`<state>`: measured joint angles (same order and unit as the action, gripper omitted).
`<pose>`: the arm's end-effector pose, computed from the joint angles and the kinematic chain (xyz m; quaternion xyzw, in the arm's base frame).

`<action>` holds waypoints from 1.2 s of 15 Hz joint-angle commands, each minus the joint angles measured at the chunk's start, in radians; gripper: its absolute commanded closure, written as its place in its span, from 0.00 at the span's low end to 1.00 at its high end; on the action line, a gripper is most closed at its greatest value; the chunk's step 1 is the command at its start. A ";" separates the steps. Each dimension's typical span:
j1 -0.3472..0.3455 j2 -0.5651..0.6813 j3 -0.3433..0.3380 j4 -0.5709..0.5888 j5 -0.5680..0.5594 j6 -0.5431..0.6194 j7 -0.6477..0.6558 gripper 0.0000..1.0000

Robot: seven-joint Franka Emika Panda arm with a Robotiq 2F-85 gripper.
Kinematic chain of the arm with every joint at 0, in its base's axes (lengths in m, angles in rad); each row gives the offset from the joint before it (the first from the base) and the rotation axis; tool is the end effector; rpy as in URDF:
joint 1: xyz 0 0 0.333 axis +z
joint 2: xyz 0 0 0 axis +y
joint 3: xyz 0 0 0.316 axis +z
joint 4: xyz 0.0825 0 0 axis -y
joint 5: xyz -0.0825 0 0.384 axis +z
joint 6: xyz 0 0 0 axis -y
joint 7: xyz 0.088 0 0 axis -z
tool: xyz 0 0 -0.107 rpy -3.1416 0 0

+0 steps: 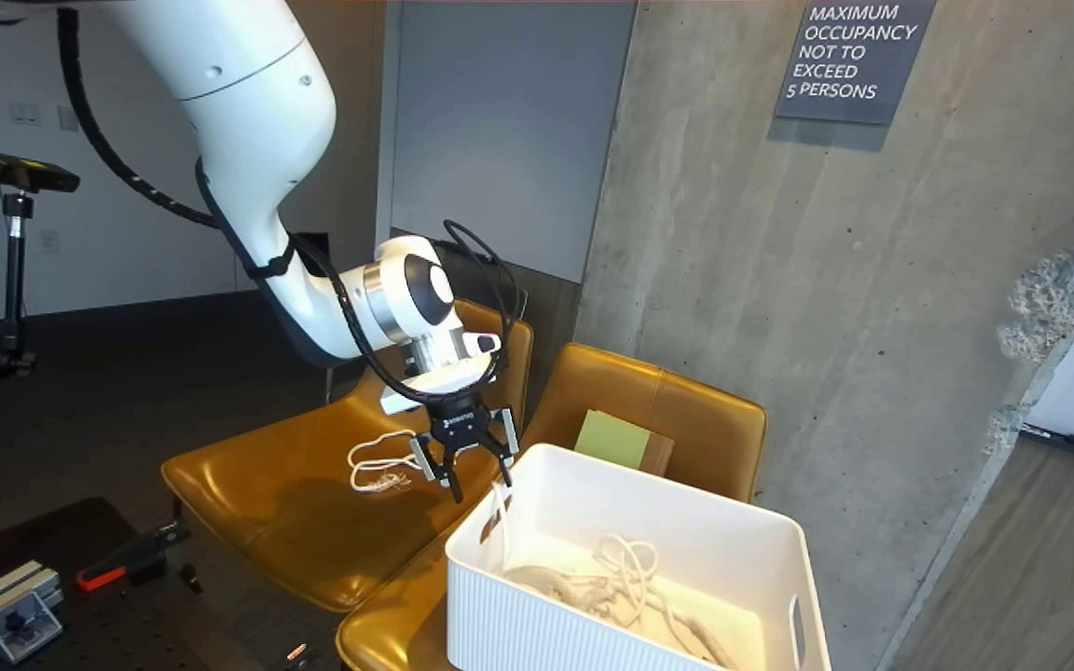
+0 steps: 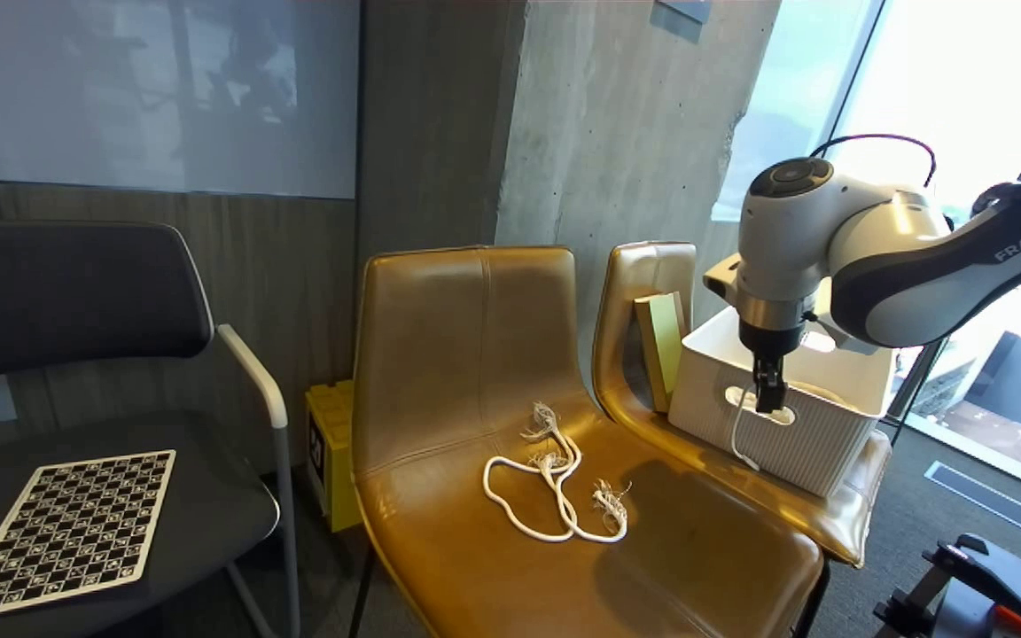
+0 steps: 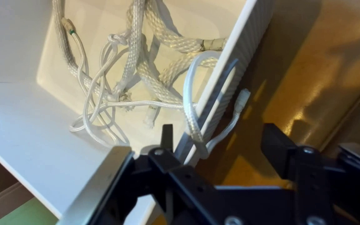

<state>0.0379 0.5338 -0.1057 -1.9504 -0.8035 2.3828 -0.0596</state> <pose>0.6095 -0.0468 0.1980 0.9111 0.2983 -0.0691 0.2758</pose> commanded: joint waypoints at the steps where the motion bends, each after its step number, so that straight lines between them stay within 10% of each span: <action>1: 0.005 0.006 -0.004 0.021 -0.039 0.002 0.035 0.38; 7: 0.004 0.003 -0.005 0.031 -0.049 0.001 0.049 0.38; 12: 0.003 -0.008 -0.009 0.033 -0.058 -0.001 0.056 0.82; 18: 0.004 -0.020 -0.014 0.037 -0.082 -0.007 0.090 0.88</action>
<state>0.0366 0.5305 -0.1168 -1.9099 -0.8492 2.3818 0.0049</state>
